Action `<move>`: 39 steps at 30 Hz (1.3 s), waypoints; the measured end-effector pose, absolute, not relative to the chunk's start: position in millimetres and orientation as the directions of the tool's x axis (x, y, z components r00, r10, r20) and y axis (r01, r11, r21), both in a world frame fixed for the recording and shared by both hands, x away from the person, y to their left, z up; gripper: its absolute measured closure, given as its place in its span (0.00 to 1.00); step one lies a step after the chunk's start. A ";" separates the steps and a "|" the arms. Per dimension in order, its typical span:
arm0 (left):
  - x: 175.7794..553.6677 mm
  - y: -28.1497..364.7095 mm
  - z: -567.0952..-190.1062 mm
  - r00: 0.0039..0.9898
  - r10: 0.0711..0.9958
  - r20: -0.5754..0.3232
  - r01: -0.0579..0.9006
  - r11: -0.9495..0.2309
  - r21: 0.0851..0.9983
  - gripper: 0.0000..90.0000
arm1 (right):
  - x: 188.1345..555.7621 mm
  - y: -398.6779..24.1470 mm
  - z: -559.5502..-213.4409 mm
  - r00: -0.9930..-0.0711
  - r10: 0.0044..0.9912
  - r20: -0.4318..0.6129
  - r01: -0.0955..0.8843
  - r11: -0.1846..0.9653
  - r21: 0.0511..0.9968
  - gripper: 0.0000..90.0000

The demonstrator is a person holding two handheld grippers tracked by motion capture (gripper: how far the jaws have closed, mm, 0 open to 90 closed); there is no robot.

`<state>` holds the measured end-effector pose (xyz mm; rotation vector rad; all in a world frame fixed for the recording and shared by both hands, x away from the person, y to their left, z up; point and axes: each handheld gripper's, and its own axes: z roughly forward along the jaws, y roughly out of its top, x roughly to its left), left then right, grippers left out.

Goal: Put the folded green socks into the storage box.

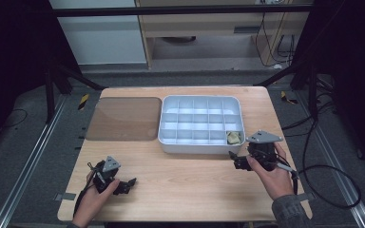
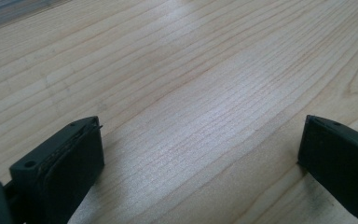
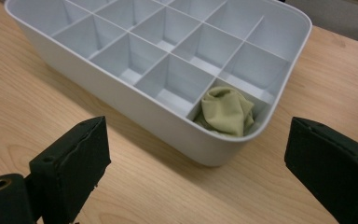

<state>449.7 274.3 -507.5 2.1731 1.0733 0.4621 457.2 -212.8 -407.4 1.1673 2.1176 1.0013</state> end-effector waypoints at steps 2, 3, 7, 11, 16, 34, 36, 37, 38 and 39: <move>449.7 274.3 -507.5 0.601 0.799 0.022 0.565 -0.444 0.695 0.00 | 455.8 -218.4 -412.8 -0.484 0.872 -0.080 0.494 0.348 0.797 0.08; 449.7 274.3 -507.5 0.601 0.799 0.022 0.565 -0.444 0.695 0.00 | 455.9 -222.6 -416.9 -0.482 0.872 -0.090 0.494 0.355 0.794 0.08; 449.9 274.2 -507.4 0.601 0.799 0.021 0.566 -0.444 0.695 0.00 | 455.1 -233.5 -430.7 -0.467 0.880 -0.084 0.514 0.348 0.784 0.08; 449.7 274.2 -507.5 0.601 0.799 0.022 0.565 -0.443 0.696 0.00 | 453.8 -239.6 -445.2 -0.473 0.877 -0.089 0.528 0.363 0.768 0.09; 449.6 274.2 -507.6 0.601 0.799 0.023 0.564 -0.444 0.696 0.00 | 452.6 -244.1 -461.7 -0.481 0.873 -0.078 0.548 0.369 0.751 0.09; 449.6 274.2 -507.6 0.602 0.798 0.023 0.564 -0.444 0.696 0.00 | 443.1 -244.7 -495.2 -0.485 0.873 -0.050 0.573 0.360 0.737 0.09; 449.5 274.2 -507.6 0.601 0.799 0.022 0.564 -0.444 0.696 0.00 | 443.4 -243.5 -497.0 -0.490 0.870 -0.053 0.568 0.365 0.738 0.09; 449.5 274.3 -507.6 0.602 0.798 0.023 0.563 -0.444 0.697 0.00 | 443.2 -242.5 -497.4 -0.488 0.871 -0.048 0.572 0.361 0.737 0.09; 449.5 274.3 -507.6 0.602 0.799 0.023 0.563 -0.444 0.697 0.00 | 443.3 -241.9 -497.9 -0.488 0.872 -0.049 0.571 0.361 0.737 0.09; 449.5 274.3 -507.6 0.602 0.799 0.023 0.563 -0.444 0.697 0.00 | 443.3 -241.1 -498.2 -0.488 0.871 -0.053 0.571 0.364 0.736 0.09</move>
